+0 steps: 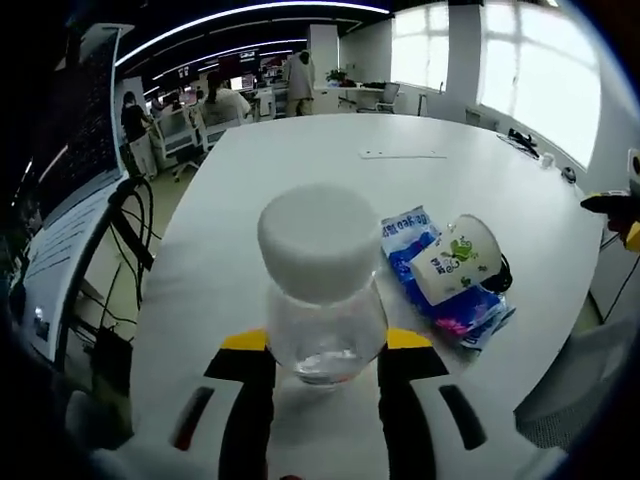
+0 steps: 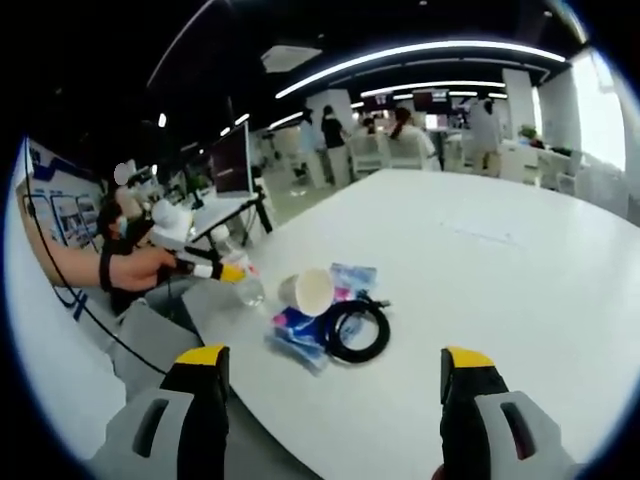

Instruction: Arrange the tabletop items into an orderly group along one side of the table until the central work area is clear of visible clutter.

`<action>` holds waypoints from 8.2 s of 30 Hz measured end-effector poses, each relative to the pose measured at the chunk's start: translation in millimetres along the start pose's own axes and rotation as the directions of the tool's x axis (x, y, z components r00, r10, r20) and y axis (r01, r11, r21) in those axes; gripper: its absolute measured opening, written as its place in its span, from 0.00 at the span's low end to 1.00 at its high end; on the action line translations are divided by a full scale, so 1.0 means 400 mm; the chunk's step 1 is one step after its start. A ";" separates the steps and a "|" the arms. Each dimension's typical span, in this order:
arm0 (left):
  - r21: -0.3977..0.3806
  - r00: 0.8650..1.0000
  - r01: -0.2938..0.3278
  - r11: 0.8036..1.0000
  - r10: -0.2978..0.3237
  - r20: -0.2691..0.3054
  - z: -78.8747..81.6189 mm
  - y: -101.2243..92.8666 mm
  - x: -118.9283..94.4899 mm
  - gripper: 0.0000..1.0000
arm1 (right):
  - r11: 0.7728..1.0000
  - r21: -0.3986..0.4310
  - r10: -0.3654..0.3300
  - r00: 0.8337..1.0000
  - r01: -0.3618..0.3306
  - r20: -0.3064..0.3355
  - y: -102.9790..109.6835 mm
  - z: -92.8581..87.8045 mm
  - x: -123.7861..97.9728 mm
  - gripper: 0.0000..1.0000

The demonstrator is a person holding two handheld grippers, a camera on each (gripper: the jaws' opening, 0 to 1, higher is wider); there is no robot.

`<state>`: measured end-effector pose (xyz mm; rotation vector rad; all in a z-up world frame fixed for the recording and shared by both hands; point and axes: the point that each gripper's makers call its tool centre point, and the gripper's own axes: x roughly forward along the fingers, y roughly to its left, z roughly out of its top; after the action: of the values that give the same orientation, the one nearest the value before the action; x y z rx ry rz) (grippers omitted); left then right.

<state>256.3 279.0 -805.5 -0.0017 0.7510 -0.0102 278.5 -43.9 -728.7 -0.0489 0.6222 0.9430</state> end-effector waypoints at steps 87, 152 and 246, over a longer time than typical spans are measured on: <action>-0.022 0.988 0.028 0.999 -0.025 0.155 0.335 0.048 0.197 0.35 | 0.995 0.064 -0.077 0.997 0.078 -0.014 -0.069 -0.013 -0.034 0.85; -0.092 0.984 -0.079 0.993 0.092 0.153 0.326 0.118 0.343 0.36 | 0.995 0.040 -0.089 0.994 0.092 -0.057 -0.103 0.000 -0.030 0.85; 0.538 0.881 0.452 0.711 -0.449 -0.147 0.116 -0.263 0.092 0.58 | 0.997 0.051 -0.059 0.998 0.060 -0.014 -0.066 -0.035 -0.048 0.85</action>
<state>313.8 173.2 -796.1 0.3803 0.7145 -0.7100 284.2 -78.1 -736.2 -0.0271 0.6530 0.8695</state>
